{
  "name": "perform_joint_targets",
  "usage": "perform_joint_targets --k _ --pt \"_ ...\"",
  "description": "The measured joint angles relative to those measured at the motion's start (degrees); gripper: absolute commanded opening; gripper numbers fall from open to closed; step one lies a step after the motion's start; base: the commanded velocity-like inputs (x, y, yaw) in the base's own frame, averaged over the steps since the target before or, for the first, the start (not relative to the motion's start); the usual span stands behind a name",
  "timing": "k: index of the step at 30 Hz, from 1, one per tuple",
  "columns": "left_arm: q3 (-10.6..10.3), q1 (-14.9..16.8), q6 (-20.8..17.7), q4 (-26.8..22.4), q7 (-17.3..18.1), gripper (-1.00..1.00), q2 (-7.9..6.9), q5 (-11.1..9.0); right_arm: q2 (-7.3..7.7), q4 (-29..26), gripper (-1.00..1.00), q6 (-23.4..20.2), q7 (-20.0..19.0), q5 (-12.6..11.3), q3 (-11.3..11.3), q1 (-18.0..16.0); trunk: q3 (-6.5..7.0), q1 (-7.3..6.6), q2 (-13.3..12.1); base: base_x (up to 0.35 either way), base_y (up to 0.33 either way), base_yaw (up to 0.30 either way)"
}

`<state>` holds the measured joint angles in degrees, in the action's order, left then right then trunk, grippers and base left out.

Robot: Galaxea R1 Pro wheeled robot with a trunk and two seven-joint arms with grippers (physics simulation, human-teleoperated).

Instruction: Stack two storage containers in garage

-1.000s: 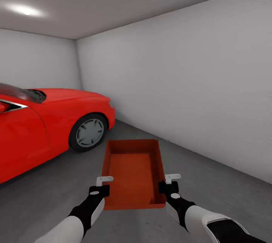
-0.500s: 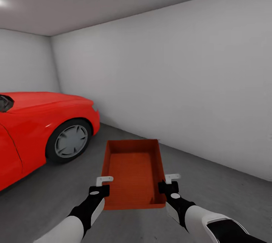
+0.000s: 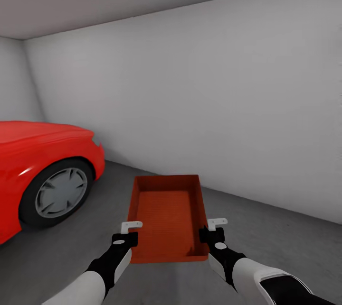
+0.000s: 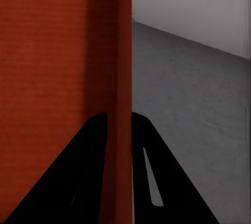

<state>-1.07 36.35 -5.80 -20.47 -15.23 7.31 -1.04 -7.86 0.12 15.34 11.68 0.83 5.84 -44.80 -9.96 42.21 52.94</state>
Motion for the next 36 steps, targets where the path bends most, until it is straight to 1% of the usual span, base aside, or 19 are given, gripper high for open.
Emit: perform_joint_targets --k 36 --pt "0.0 0.0 0.0 0.0 0.0 -1.00 -0.01 0.0 0.00 0.0 -1.00 0.0 0.0 0.0 0.0 0.0 0.00 0.00 0.0 0.318 0.181 -0.282"
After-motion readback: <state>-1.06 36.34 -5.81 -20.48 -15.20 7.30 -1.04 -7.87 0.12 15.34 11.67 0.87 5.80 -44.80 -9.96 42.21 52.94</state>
